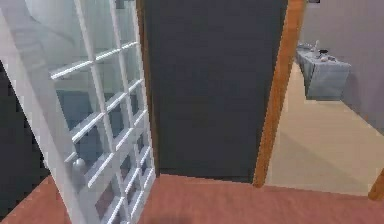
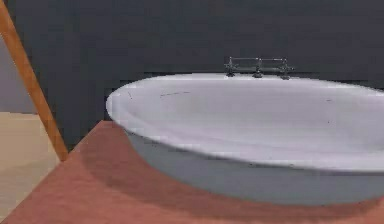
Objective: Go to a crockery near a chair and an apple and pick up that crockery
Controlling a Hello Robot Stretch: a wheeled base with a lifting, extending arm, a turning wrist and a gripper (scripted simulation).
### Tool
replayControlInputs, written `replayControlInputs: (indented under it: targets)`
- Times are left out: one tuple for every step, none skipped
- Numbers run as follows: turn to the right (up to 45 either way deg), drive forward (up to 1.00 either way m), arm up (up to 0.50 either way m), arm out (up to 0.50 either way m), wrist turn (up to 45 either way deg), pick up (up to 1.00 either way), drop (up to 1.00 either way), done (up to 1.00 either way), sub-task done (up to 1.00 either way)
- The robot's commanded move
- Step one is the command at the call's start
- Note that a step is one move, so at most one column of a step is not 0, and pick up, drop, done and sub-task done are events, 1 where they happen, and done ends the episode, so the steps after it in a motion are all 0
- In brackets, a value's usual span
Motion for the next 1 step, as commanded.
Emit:
replayControlInputs:
  targets:
    - [30.0,0.00,0.00,0.00,0.0,0.00,0.00,0.00,0.00]
